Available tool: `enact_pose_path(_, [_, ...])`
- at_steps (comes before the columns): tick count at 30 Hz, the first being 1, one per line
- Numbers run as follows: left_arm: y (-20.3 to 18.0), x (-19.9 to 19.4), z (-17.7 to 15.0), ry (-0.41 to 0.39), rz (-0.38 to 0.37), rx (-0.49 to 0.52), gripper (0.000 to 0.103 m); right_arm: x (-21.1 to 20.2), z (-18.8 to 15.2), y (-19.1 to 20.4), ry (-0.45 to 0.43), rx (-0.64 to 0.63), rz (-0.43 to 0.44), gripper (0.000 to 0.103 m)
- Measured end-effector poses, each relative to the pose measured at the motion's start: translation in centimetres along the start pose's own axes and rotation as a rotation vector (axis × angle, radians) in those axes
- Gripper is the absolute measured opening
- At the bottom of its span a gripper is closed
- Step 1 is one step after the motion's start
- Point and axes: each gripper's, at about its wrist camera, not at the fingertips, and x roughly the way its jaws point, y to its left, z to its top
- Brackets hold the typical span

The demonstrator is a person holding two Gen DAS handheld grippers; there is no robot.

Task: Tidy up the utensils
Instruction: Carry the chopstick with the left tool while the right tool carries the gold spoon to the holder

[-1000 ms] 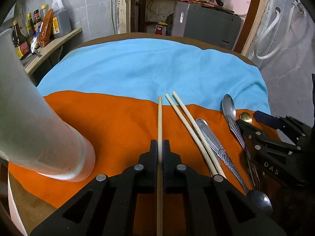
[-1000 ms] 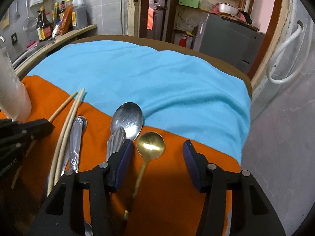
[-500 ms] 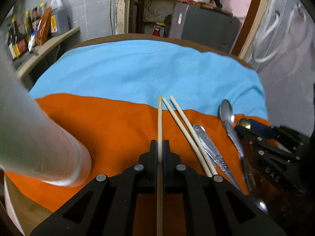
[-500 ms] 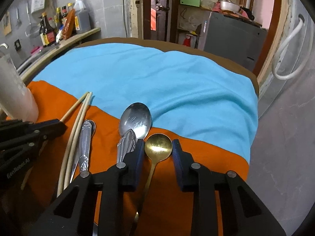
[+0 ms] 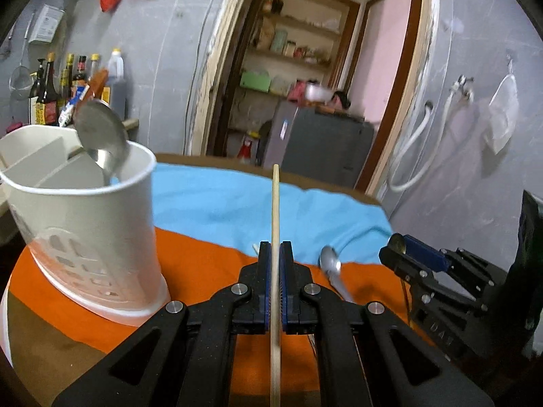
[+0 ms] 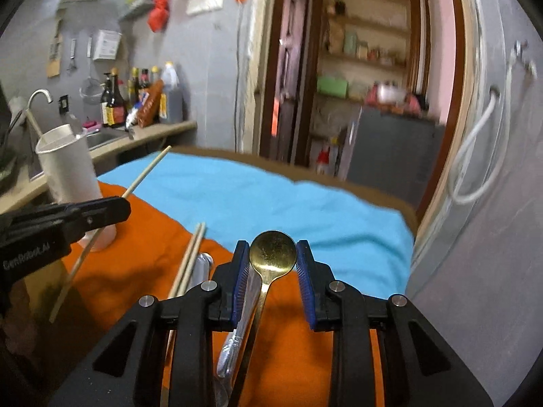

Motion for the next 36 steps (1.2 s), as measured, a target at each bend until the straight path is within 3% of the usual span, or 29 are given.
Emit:
enact_pose_path(11, [0.4,-2.8,0.7,-0.123,-0.038,-0.027,0.002,-3.4,-0.3,1.7,-0.221,-0.087,-0.071,0.025])
enact_pose_path(19, [0.5,-5.2,2.5,-0.221,-0.027,-0.058,0.002,-5.3,0.9,2.4,-0.362,-0.091,-0.047,0.025])
enact_pose_path(30, [3.9,-10.4,8.8,-0.321,0.015,-0.081,0.002,-8.4,8.0,3.9,-0.498,-0.023,-0.009,0.025])
enact_pose_path(36, [10.6,-13.1,12.5,-0.390,0.059,-0.166,0.002,-8.3,12.0,6.8,-0.570,0.050,0.035,0.025])
